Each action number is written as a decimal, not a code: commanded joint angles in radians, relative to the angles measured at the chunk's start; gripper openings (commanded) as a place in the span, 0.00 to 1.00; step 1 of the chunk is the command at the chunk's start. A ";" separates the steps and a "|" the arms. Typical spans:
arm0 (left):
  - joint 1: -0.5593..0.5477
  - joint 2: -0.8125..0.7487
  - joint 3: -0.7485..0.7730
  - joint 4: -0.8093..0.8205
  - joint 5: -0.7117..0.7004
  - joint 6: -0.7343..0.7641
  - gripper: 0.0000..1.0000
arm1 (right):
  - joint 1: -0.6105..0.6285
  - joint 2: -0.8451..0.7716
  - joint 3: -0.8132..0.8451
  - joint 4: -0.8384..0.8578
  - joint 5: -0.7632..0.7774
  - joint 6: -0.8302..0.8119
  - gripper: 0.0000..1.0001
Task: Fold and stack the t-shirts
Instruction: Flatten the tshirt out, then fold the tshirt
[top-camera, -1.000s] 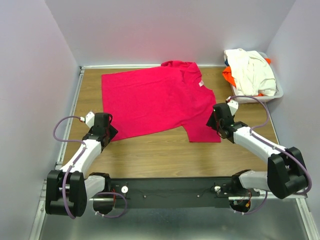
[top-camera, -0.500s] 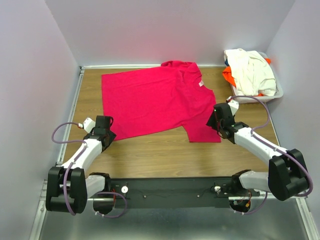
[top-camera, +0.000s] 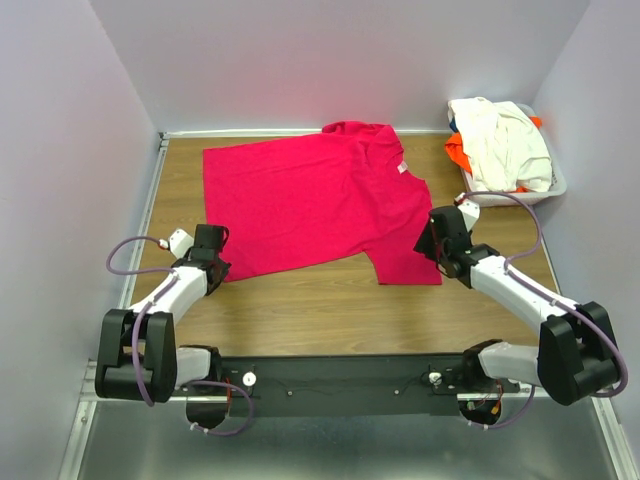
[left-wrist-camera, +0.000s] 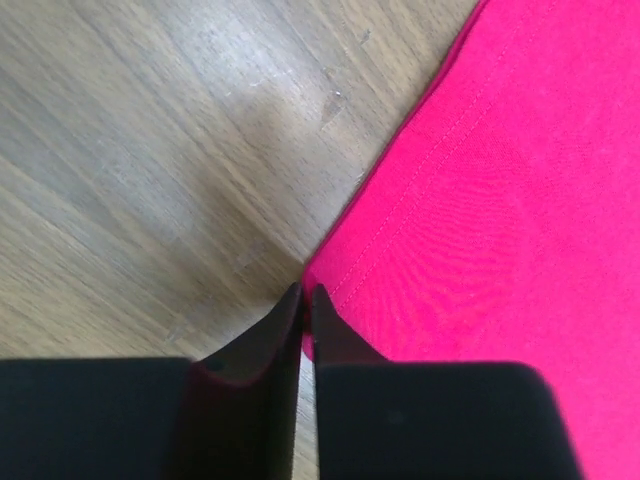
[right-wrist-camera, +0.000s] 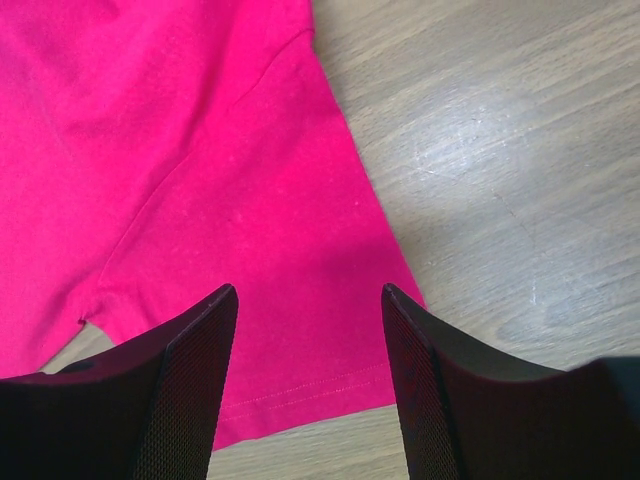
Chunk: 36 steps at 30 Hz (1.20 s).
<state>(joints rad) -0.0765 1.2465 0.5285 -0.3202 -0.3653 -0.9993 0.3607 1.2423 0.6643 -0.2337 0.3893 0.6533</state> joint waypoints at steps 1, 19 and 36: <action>0.021 0.004 0.010 -0.005 -0.030 0.022 0.05 | -0.011 -0.012 0.003 -0.038 0.023 -0.007 0.67; 0.218 -0.076 0.093 0.050 0.037 0.149 0.00 | 0.001 0.062 -0.040 -0.070 -0.228 0.029 0.58; 0.218 -0.108 0.070 0.086 0.031 0.165 0.00 | 0.136 -0.136 -0.147 -0.220 -0.164 0.221 0.53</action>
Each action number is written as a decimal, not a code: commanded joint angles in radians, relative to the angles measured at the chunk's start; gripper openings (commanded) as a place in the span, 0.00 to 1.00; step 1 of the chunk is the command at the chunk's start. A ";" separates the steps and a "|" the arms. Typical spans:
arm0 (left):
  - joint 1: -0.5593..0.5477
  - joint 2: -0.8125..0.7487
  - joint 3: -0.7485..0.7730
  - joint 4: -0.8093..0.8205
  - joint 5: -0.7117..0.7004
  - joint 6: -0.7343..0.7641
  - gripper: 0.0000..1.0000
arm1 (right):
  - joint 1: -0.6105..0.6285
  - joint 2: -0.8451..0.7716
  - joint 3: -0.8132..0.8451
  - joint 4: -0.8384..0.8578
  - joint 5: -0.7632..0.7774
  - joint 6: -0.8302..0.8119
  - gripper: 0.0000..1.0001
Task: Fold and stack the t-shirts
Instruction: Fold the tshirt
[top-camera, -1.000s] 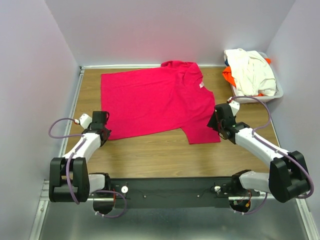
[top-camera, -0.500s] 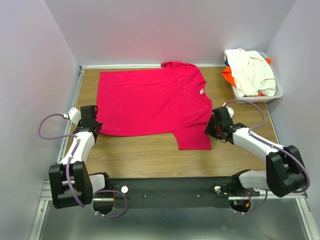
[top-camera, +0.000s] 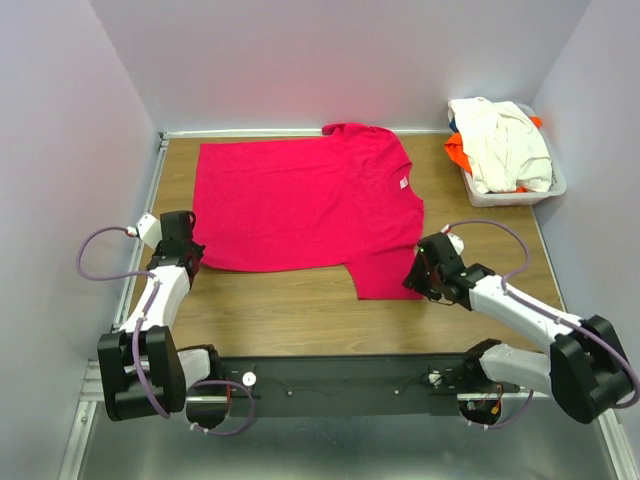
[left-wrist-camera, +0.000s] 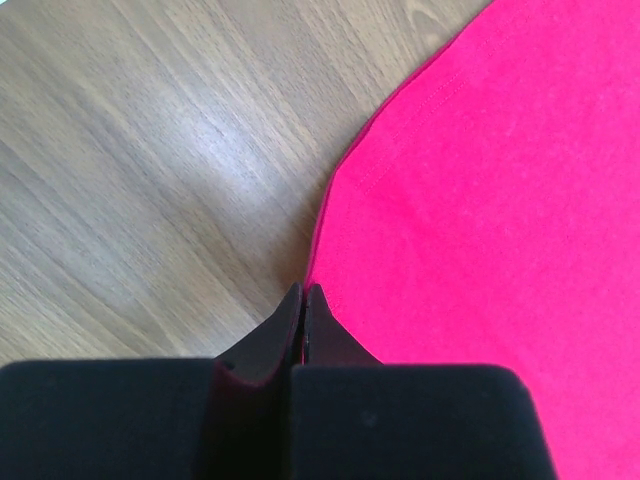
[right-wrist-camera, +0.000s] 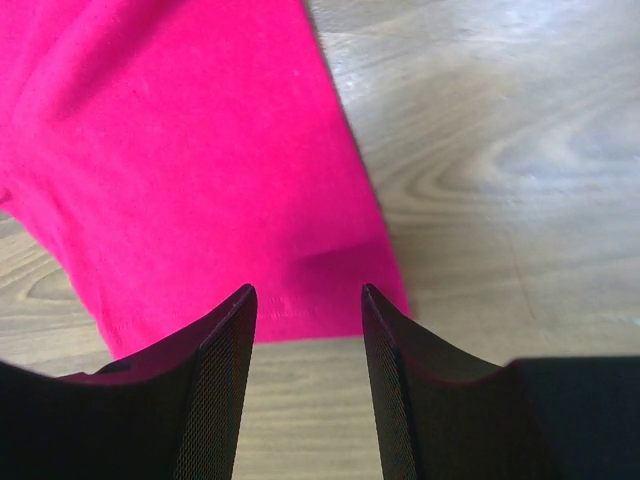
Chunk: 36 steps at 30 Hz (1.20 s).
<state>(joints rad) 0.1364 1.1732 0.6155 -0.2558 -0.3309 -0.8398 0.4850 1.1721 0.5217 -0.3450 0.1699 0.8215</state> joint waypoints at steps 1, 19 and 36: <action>0.005 -0.043 -0.020 0.023 -0.002 0.004 0.00 | 0.012 -0.080 0.001 -0.132 0.072 0.054 0.54; 0.005 -0.090 -0.060 0.058 0.035 0.002 0.00 | 0.024 -0.006 -0.002 -0.117 0.137 0.094 0.41; 0.005 -0.110 -0.063 0.043 0.040 0.005 0.00 | 0.035 -0.150 0.027 -0.187 0.126 0.064 0.01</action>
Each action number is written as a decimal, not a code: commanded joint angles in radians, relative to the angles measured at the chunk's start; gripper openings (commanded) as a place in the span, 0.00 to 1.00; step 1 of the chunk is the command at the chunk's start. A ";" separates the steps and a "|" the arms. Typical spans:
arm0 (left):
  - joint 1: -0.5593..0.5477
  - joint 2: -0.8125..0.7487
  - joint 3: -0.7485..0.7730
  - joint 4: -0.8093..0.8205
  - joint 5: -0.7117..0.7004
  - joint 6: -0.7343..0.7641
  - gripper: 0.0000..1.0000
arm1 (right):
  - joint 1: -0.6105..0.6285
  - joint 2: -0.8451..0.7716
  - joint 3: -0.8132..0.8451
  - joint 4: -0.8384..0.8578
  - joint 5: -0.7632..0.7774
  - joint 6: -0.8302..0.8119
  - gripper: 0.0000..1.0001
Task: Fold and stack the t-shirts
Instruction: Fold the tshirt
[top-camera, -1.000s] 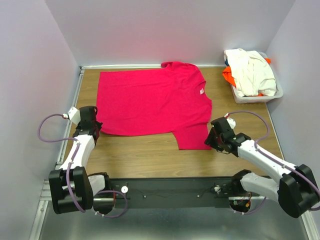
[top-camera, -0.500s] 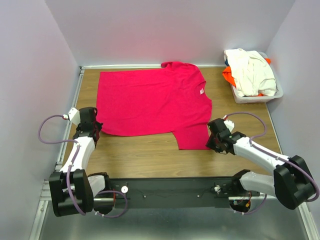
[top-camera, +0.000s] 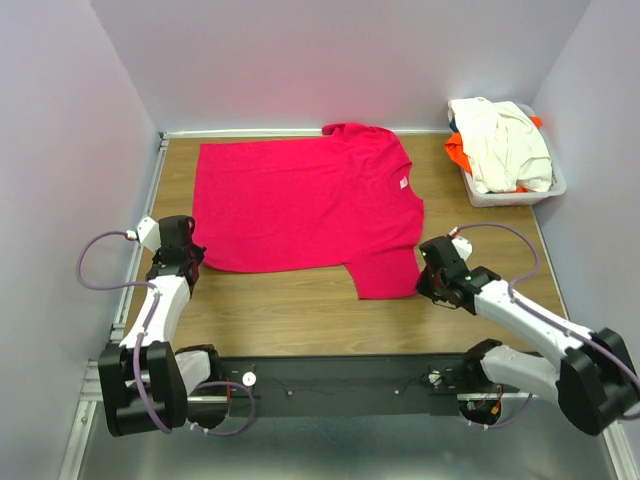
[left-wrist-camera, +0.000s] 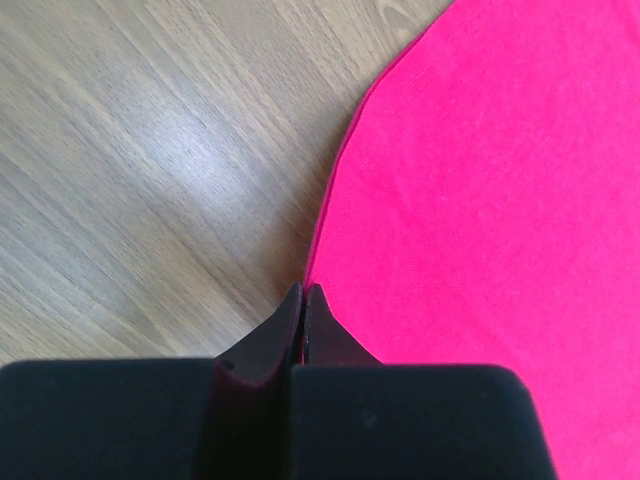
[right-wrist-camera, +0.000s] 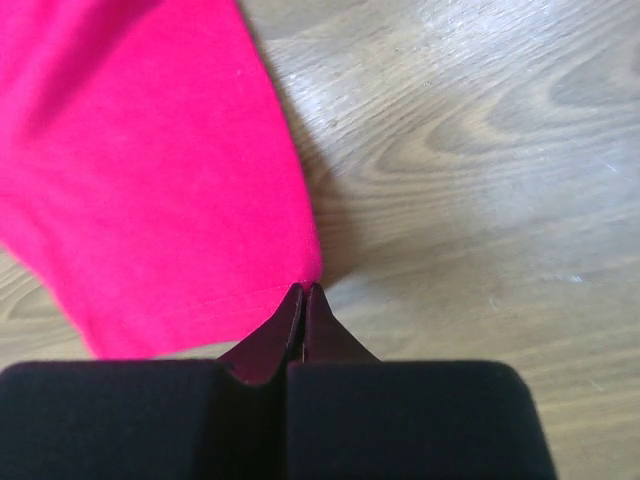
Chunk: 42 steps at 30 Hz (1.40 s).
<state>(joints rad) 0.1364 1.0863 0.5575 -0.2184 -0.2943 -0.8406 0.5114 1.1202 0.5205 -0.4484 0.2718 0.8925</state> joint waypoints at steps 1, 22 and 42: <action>0.005 -0.029 -0.005 0.004 0.001 0.006 0.00 | 0.009 -0.123 0.038 -0.107 0.024 -0.015 0.00; 0.006 -0.172 0.053 -0.157 -0.022 0.011 0.00 | 0.009 -0.428 0.208 -0.395 -0.131 -0.010 0.00; 0.005 0.072 0.202 -0.044 0.098 0.086 0.00 | 0.009 0.195 0.553 -0.150 0.049 -0.244 0.00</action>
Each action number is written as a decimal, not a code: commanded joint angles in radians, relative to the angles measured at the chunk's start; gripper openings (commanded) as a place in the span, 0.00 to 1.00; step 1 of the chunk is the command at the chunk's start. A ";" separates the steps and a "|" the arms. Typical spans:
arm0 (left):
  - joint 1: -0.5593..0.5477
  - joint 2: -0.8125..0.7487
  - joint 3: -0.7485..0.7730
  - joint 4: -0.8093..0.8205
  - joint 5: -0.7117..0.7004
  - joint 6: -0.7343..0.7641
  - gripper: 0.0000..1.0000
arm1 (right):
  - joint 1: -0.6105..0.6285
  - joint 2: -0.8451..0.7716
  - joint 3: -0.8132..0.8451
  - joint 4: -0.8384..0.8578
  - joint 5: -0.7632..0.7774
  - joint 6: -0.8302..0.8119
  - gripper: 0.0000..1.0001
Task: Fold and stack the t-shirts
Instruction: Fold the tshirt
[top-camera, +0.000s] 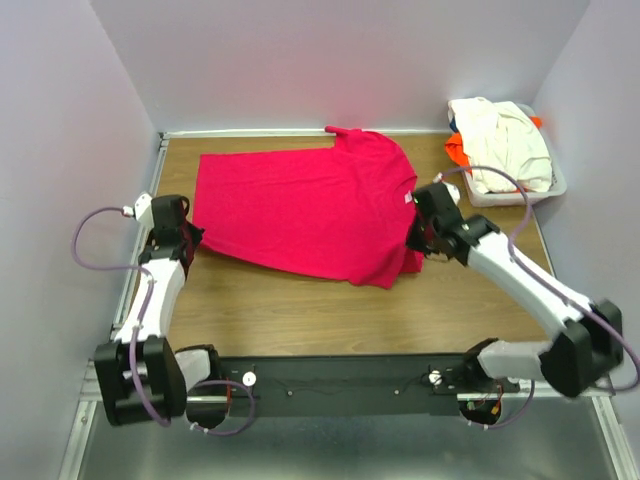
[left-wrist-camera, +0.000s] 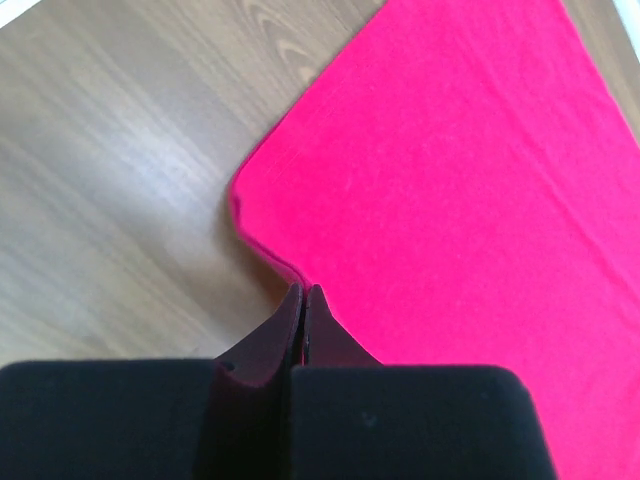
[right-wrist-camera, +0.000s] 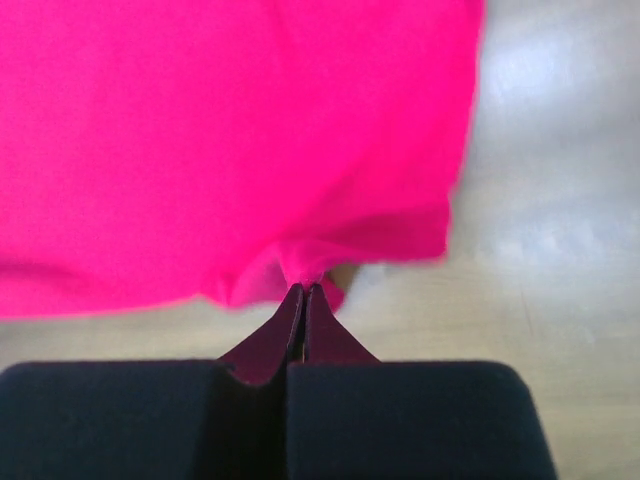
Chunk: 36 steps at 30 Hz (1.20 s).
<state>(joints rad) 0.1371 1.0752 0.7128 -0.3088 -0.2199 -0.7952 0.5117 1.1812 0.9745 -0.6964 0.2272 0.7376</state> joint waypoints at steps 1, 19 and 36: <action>0.004 0.130 0.066 0.048 0.019 0.042 0.00 | 0.008 0.170 0.163 0.103 0.115 -0.105 0.00; 0.032 0.440 0.241 0.074 0.056 0.068 0.00 | -0.059 0.621 0.566 0.138 0.130 -0.211 0.00; 0.096 0.488 0.251 0.086 0.108 0.085 0.00 | -0.111 0.770 0.774 0.144 0.070 -0.234 0.01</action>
<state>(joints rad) 0.2092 1.5589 0.9539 -0.2440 -0.1432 -0.7338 0.4145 1.9217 1.6985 -0.5632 0.3172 0.5213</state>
